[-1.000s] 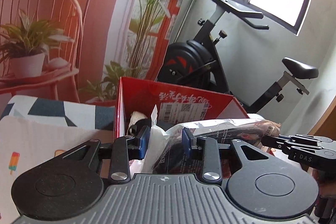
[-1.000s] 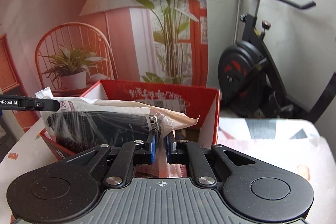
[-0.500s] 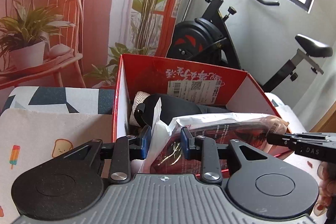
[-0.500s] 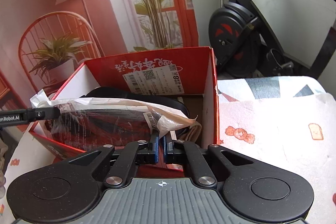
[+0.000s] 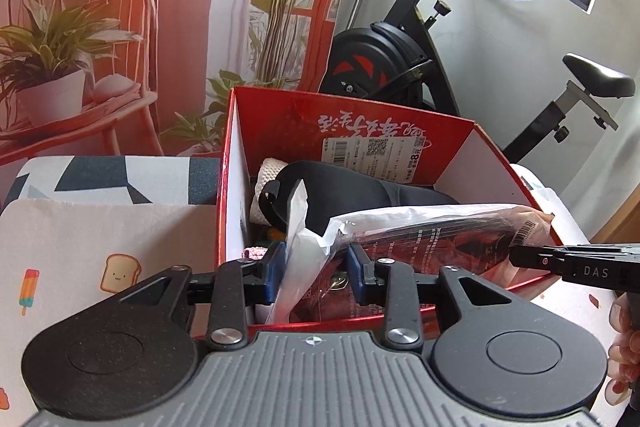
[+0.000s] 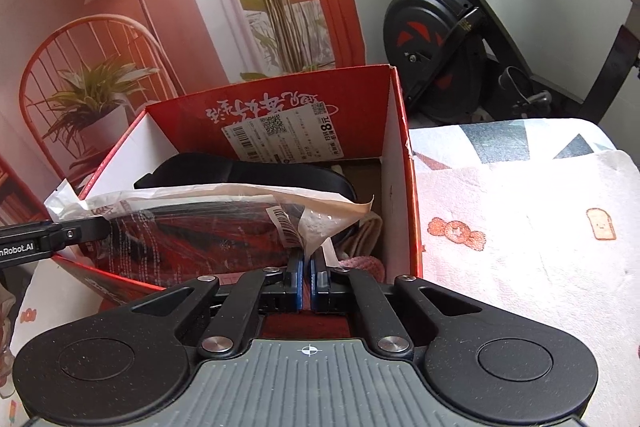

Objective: Organize soft objects
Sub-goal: 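Open both tools and withdraw them from the red box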

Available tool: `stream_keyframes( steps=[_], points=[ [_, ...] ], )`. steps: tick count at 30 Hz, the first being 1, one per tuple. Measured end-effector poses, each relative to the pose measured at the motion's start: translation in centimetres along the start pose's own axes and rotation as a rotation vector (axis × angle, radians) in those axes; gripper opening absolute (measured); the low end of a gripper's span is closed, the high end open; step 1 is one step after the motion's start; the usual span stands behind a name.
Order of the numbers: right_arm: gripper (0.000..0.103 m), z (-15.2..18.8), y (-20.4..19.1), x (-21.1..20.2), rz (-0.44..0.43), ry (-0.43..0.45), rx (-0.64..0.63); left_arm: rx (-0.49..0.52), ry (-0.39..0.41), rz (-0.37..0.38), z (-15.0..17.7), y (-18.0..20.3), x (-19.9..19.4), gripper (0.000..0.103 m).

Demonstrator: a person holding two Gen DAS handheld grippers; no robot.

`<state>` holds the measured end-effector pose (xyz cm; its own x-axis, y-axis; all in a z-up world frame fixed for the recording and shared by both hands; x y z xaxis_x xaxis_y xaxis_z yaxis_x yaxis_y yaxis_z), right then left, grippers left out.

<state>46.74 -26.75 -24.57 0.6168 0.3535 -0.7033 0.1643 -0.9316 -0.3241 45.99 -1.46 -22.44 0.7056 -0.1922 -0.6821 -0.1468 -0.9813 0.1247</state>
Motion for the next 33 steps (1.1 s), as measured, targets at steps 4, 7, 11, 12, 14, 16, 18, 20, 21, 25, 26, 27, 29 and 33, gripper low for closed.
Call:
stream_keyframes(
  steps=[4,7,11,12,14,16,18,20,21,25,26,27,29,33],
  points=[
    [0.013,-0.4,-0.1,-1.1,0.042,0.044,-0.015,-0.019,0.034,-0.01,-0.4,-0.3,-1.4,0.067],
    [0.02,-0.7,-0.1,-2.3,0.076,0.075,-0.038,-0.023,0.062,-0.011,-0.7,-0.2,-2.7,0.087],
    [0.047,-1.1,-0.2,-3.9,0.094,0.107,-0.051,-0.019,0.092,-0.031,-0.9,0.1,-4.4,0.101],
    [0.054,-1.2,-0.2,-4.4,0.097,0.117,-0.052,-0.022,0.095,-0.036,-1.0,0.1,-4.7,0.103],
    [0.061,-1.4,-0.4,-5.2,0.102,0.135,-0.054,-0.033,0.098,-0.037,-1.1,0.1,-5.4,0.103],
    [0.08,-1.5,-0.6,-5.9,0.106,0.148,-0.055,-0.04,0.095,-0.049,-1.0,0.0,-6.1,0.103],
    [0.087,-1.6,-0.9,-6.6,0.108,0.163,-0.06,-0.037,0.092,-0.069,-0.9,-0.1,-6.8,0.103],
    [0.094,-1.7,-1.4,-7.5,0.097,0.183,-0.064,-0.028,0.096,-0.091,-0.7,-0.2,-7.5,0.103],
    [0.101,-1.8,-1.5,-7.9,0.093,0.191,-0.063,-0.027,0.098,-0.102,-0.6,-0.2,-7.8,0.103],
    [0.103,-1.9,-2.1,-9.4,0.094,0.217,-0.057,-0.036,0.12,-0.125,-0.5,-0.5,-9.3,0.103],
    [0.103,-1.9,-2.2,-9.7,0.103,0.218,-0.055,-0.038,0.129,-0.133,-0.5,-0.5,-9.8,0.103],
    [0.103,-1.8,-2.3,-10.0,0.111,0.221,-0.056,-0.039,0.136,-0.149,-0.6,-0.6,-10.1,0.103],
    [0.103,-1.6,-2.6,-10.7,0.122,0.227,-0.066,-0.026,0.146,-0.185,-0.6,-0.7,-10.9,0.103],
    [0.103,-1.2,-3.3,-11.8,0.118,0.239,-0.075,-0.001,0.166,-0.209,-0.5,-0.4,-12.4,0.103]
  ],
)
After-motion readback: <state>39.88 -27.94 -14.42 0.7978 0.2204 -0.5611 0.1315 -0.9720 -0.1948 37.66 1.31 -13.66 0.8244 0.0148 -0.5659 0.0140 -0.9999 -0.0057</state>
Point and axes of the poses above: each gripper's, at about its wrist camera, not at the fingertips, and x roughly the way its jaws point, y to its right, z to its underside, the point moved 10 cm from there along x, roughly the way its jaws point, and after that the axes turned 5 degrees about -z, right-handed, at the moved point
